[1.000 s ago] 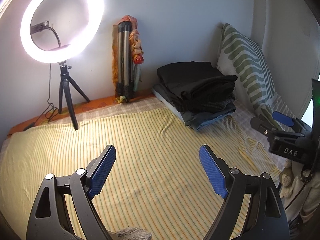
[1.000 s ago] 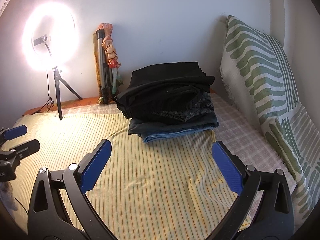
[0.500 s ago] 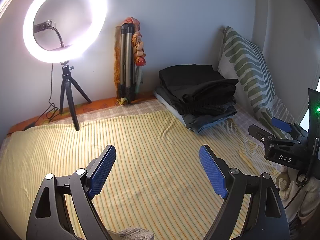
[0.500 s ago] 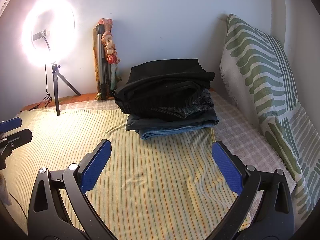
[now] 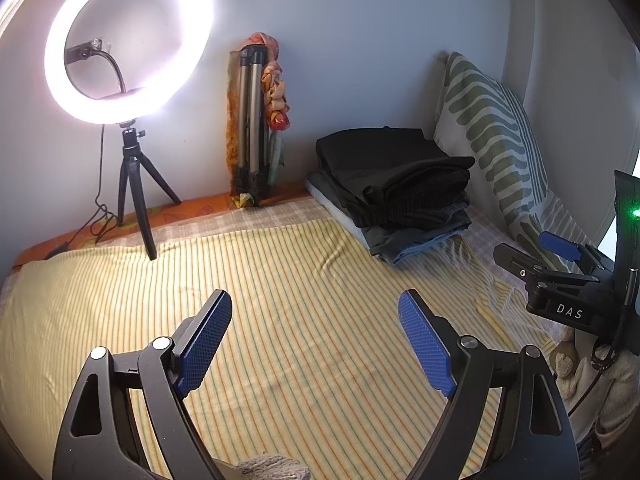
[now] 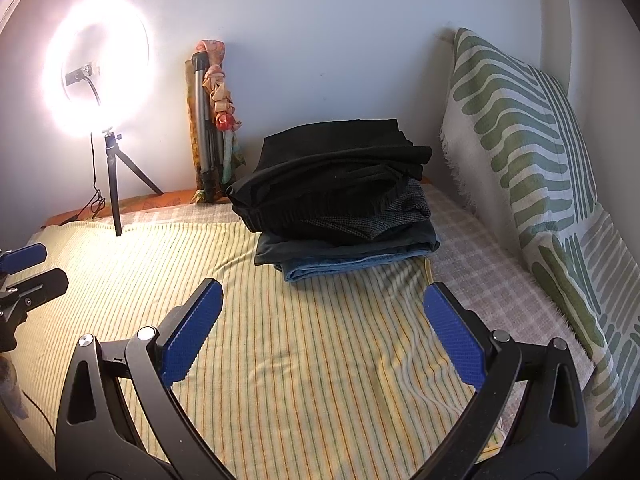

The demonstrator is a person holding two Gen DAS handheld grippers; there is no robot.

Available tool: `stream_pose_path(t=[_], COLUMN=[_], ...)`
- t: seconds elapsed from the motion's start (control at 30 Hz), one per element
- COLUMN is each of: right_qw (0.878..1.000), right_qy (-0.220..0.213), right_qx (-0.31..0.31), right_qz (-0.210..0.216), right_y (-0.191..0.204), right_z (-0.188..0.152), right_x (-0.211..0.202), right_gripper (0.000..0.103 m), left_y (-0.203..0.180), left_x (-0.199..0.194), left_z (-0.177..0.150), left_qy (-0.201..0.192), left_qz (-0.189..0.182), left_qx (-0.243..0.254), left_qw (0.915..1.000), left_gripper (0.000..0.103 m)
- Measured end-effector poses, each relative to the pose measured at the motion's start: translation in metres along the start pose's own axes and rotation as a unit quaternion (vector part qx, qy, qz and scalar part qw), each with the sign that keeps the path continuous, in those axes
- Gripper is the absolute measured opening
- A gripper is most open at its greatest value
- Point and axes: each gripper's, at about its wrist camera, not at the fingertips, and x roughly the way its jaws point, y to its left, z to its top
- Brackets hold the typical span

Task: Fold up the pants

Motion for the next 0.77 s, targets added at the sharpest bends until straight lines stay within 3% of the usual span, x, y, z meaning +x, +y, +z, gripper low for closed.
stream_pose_path(t=[0.77], right_qw=[1.000], right_qy=[0.001], right_qx=[-0.003], right_qz=[0.005], right_y=[0.0081], right_z=[0.0016], right_x=[-0.0020], right_gripper=[0.102], left_y=[-0.0008], left_x=[-0.0045], left_z=[-0.0031], left_qy=[-0.012], left_qz=[0.005], left_qx=[0.004], left_qw=[0.9999], left_gripper=[0.085])
